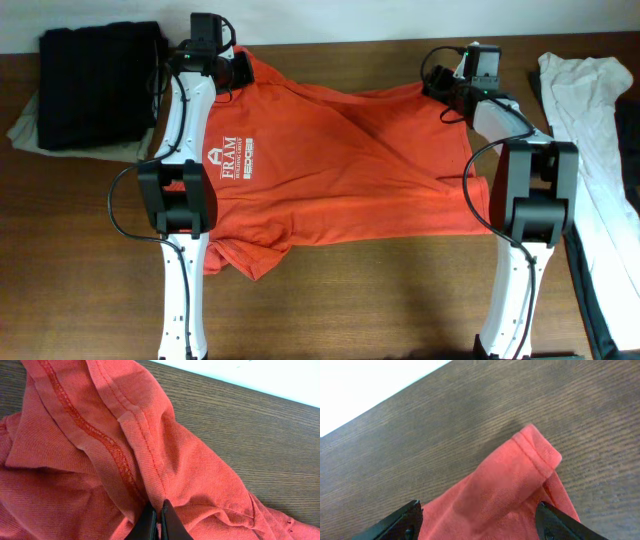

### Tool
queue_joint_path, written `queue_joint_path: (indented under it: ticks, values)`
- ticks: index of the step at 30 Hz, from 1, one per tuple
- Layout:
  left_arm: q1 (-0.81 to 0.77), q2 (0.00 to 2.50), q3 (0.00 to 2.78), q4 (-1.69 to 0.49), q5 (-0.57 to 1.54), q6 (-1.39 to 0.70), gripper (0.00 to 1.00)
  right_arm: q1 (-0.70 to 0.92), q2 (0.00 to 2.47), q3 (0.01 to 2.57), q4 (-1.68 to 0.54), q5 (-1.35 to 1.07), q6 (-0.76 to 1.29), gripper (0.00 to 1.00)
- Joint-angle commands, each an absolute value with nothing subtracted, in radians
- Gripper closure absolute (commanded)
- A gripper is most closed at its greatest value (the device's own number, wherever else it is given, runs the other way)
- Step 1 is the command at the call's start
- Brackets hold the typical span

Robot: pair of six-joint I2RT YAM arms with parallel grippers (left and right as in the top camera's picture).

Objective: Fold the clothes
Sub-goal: 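Pull the right shoulder up and right with the right gripper, then stretch both shoulders outward to flatten the T-shirt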

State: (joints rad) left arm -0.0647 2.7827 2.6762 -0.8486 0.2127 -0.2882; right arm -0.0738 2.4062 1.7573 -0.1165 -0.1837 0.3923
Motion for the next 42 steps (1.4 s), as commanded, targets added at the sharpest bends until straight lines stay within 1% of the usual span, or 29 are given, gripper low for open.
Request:
queue_joint_path:
  ticks: [1, 4, 5, 7, 10, 11, 13, 16, 21, 23, 25, 26, 34, 36, 38, 40, 42]
  values:
    - [-0.065, 2.79, 2.684, -0.85, 0.209, -0.29, 0.96, -0.067, 2.429, 1.755, -0.107, -0.185, 0.401, 0.26]
    - [-0.065, 2.79, 2.684, -0.85, 0.209, -0.29, 0.96, -0.067, 2.429, 1.755, -0.105, -0.163, 0.4, 0.31]
    - [-0.066, 2.79, 2.684, -0.85, 0.209, -0.29, 0.96, -0.067, 2.429, 1.755, -0.104, -0.145, 0.4, 0.4]
    - [-0.065, 2.79, 2.684, -0.85, 0.209, -0.29, 0.96, -0.067, 2.429, 1.755, -0.103, -0.142, 0.401, 0.45]
    - [-0.065, 2.79, 2.684, -0.85, 0.209, -0.29, 0.96, -0.067, 2.429, 1.755, -0.091, -0.13, 0.401, 0.66]
    - [-0.065, 2.79, 2.684, -0.85, 0.208, -0.29, 0.96, -0.067, 2.429, 1.757, -0.092, -0.114, 0.401, 0.74]
    - [-0.065, 2.79, 2.684, -0.85, 0.189, -0.289, 0.96, -0.072, 2.428, 1.762, -0.097, -0.109, 0.401, 0.84]
    - [-0.063, 2.79, 2.7, -0.857, 0.187, -0.29, 0.96, -0.087, 2.428, 1.819, -0.171, -0.109, 0.401, 0.96]
    - [-0.064, 2.79, 2.792, -0.879, 0.195, -0.29, 0.95, -0.106, 2.424, 1.966, -0.281, -0.15, 0.398, 0.96]
    - [-0.064, 2.79, 2.823, -0.87, 0.195, -0.29, 0.91, -0.106, 2.424, 2.014, -0.3, -0.159, 0.398, 0.96]
    - [-0.064, 2.79, 2.833, -0.852, 0.195, -0.29, 0.84, -0.104, 2.424, 2.03, -0.299, -0.163, 0.398, 0.96]
    - [-0.064, 2.79, 2.833, -0.839, 0.194, -0.29, 0.83, -0.104, 2.424, 2.035, -0.298, -0.162, 0.398, 0.96]
    - [-0.076, 2.805, 2.832, -0.692, 0.193, -0.29, 0.83, -0.105, 2.426, 2.035, -0.273, -0.058, 0.398, 0.96]
    - [-0.079, 2.817, 2.832, -0.721, 0.194, -0.29, 0.74, -0.111, 2.426, 2.035, -0.289, 0.091, 0.402, 0.96]
    - [-0.077, 2.818, 2.832, -0.782, 0.189, -0.289, 0.68, -0.127, 2.426, 2.035, -0.313, 0.162, 0.402, 0.96]
    - [-0.073, 2.818, 2.832, -0.85, 0.178, -0.281, 0.65, -0.162, 2.426, 2.035, -0.34, 0.158, 0.402, 0.96]
    - [-0.073, 2.818, 2.832, -0.89, 0.178, -0.262, 0.56, -0.187, 2.426, 2.035, -0.349, 0.142, 0.401, 0.96]
